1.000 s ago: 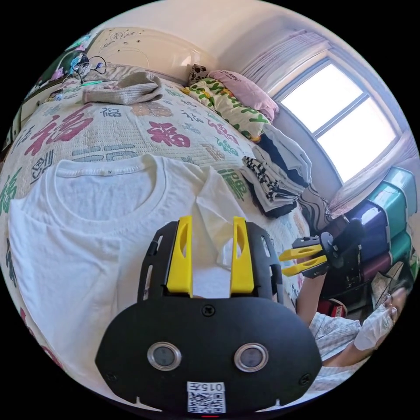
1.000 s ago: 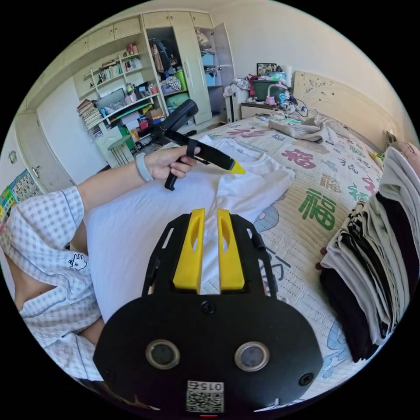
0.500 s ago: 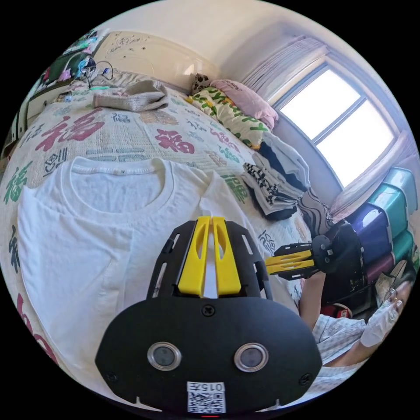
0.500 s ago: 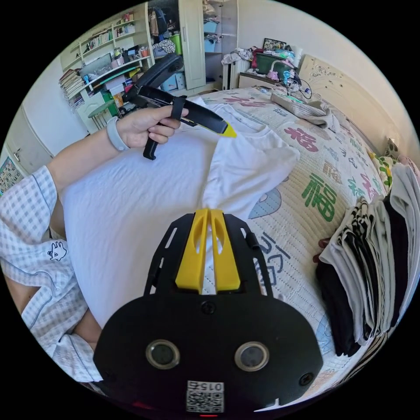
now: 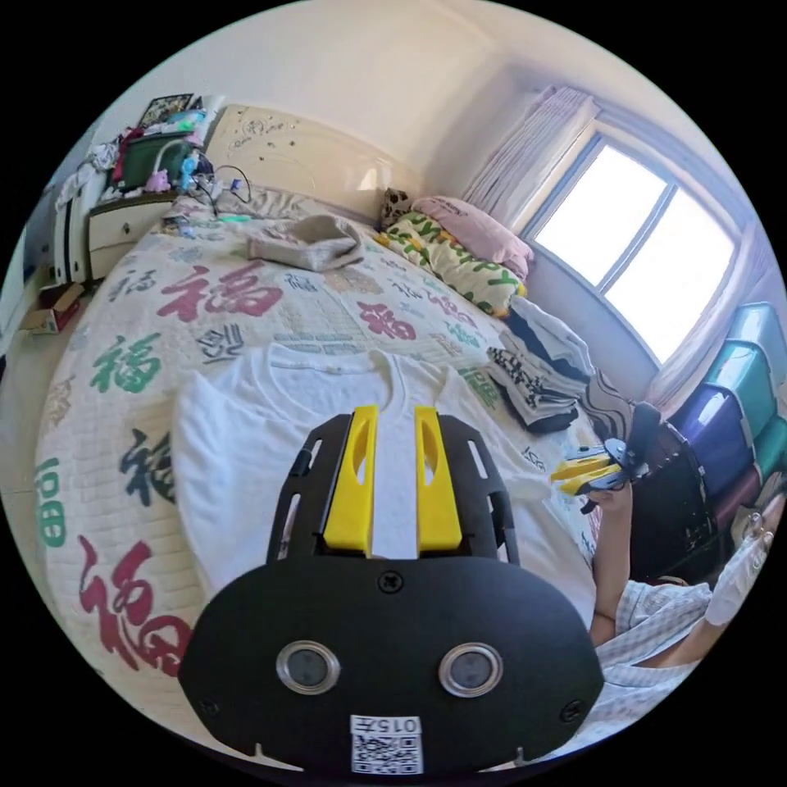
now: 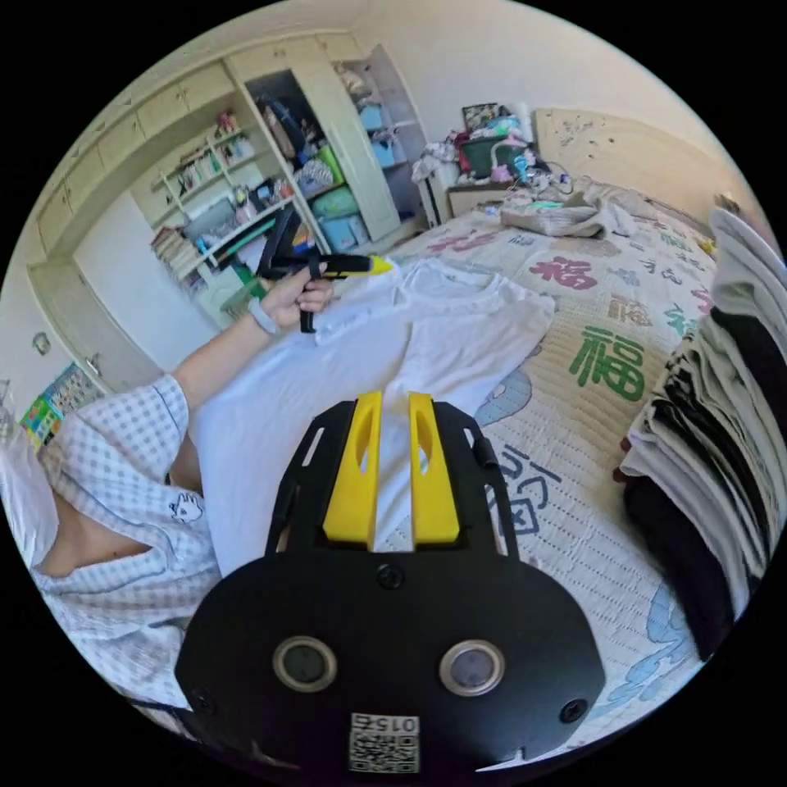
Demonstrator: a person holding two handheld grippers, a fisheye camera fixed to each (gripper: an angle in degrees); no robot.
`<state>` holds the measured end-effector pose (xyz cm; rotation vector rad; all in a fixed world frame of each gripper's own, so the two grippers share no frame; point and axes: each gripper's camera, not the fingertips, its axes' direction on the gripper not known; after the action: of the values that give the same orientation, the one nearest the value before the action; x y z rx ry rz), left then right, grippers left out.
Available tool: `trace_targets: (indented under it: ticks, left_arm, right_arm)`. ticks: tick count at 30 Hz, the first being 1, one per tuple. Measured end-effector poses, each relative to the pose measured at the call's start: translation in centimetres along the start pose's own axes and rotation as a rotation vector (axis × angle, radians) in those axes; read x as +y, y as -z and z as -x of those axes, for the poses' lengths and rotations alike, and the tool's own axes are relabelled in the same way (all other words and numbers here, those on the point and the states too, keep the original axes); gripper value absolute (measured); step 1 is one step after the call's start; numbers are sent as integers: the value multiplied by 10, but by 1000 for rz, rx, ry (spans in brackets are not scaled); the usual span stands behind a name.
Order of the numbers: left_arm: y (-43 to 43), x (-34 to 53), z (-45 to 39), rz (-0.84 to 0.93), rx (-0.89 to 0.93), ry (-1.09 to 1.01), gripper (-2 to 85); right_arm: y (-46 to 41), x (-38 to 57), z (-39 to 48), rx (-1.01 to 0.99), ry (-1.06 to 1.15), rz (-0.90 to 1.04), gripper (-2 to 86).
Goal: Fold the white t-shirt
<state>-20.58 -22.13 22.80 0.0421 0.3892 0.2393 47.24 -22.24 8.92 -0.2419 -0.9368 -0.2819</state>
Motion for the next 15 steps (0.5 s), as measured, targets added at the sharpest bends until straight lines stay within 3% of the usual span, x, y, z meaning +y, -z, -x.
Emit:
trace_targets:
  ticks: [6,12,15]
  left_arm:
    - [41,-16,48,40,-160,63,116]
    - [24,-22,75,67,-113,128,122]
    - [10,-25,75,117,-140,100,127]
  right_arm:
    - [-7,-38,-12,170,-95,8,74]
    - [-72,-108,-30,407,-117,170,108]
    - [-107,-132,-47,414,-171,226,118]
